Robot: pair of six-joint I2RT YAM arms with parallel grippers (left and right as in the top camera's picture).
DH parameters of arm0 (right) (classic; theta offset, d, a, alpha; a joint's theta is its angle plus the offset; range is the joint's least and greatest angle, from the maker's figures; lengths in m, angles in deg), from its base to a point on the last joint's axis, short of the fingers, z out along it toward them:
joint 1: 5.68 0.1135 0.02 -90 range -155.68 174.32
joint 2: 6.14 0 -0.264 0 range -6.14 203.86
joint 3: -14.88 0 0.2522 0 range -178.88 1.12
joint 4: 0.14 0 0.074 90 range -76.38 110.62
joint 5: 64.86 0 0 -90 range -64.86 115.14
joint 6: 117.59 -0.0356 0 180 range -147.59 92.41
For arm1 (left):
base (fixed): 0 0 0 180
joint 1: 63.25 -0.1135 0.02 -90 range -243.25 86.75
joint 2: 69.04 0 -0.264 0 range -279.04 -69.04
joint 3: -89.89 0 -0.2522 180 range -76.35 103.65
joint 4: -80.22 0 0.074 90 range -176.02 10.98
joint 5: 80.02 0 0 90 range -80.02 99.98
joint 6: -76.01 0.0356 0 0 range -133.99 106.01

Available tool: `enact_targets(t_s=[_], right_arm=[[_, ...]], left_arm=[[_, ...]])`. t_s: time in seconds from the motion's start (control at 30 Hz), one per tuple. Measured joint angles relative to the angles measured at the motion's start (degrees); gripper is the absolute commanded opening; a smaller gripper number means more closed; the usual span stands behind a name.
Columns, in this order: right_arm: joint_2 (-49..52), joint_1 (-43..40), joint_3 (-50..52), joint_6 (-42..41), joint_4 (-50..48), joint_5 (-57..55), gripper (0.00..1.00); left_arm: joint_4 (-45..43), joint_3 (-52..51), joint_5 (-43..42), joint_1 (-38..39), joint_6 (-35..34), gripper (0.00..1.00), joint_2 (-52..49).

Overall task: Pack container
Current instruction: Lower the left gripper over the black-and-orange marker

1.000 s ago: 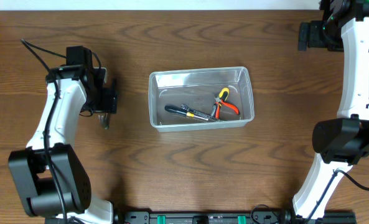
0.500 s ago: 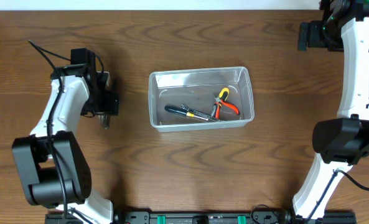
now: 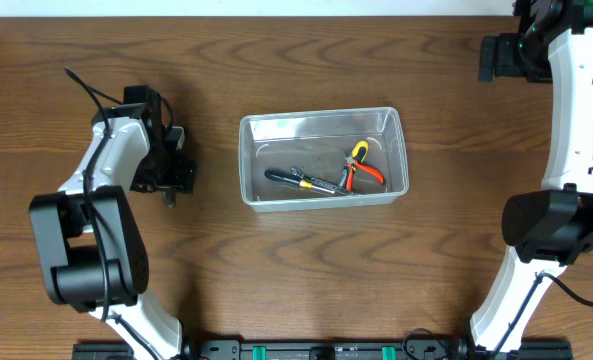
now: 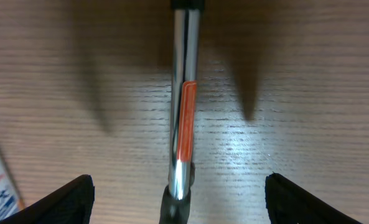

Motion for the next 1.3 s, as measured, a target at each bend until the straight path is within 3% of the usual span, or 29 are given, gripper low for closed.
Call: enact_targets(t_s=[0.27, 0.57, 1.3], right_arm=[[0.0, 0.0, 0.0, 0.0, 0.0, 0.0, 0.99], [0.0, 0.0, 0.0, 0.0, 0.0, 0.0, 0.99], [0.0, 0.0, 0.0, 0.0, 0.0, 0.0, 0.99]], left_arm=[[0.1, 0.0, 0.0, 0.0, 0.4, 0.73, -1.6], [0.1, 0.0, 0.0, 0.0, 0.9, 0.59, -1.6], [-1.3, -3.4, 0.0, 0.0, 1.1, 0.58, -1.6]])
